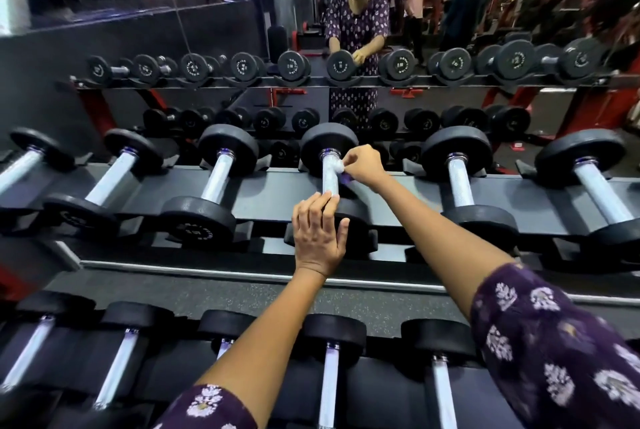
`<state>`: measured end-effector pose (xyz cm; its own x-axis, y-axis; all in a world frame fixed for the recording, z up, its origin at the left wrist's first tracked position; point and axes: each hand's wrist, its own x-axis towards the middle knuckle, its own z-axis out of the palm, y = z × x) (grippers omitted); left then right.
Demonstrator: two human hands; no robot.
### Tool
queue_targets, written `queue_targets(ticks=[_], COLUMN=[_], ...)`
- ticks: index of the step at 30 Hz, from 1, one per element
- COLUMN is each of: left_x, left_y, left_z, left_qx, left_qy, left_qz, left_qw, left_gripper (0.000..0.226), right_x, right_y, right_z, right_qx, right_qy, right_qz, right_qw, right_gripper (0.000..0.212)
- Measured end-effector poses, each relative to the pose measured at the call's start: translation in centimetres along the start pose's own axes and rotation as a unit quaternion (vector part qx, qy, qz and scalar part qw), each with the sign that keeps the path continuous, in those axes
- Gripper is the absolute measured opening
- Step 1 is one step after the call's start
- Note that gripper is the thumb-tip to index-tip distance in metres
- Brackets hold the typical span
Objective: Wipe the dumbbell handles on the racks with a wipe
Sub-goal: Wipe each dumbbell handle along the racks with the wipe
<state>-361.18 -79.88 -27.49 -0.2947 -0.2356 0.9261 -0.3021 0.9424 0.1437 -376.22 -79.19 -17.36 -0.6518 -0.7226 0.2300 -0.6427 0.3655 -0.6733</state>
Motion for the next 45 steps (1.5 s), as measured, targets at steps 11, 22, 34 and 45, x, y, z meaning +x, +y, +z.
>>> queue_targets(ticks=[11, 22, 34, 45], left_x=[0.0, 0.3, 6.4, 8.0], left_y=[-0.2, 0.4, 1.4, -6.5], left_z=[0.2, -0.9, -8.2, -16.2], left_qx=[0.021, -0.017, -0.392, -0.437], left_qy=[-0.007, -0.068, -0.102, -0.183], left_qz=[0.016, -0.022, -0.51, -0.572], left_qw=[1.0, 0.997, 0.759, 0.67], left_gripper=[0.042, 0.037, 0.038, 0.015], right_x=[-0.7, -4.2, -8.3, -12.1], right_y=[0.9, 1.6, -6.6, -13.2], right_z=[1.9, -0.7, -1.8, 2.0], right_qx=[0.311, 0.273, 0.32, 0.262], right_qy=[-0.081, -0.157, -0.087, -0.128], right_qz=[0.152, 0.198, -0.008, -0.057], right_qw=[0.935, 0.928, 0.944, 0.955], right_gripper=[0.032, 0.033, 0.027, 0.015])
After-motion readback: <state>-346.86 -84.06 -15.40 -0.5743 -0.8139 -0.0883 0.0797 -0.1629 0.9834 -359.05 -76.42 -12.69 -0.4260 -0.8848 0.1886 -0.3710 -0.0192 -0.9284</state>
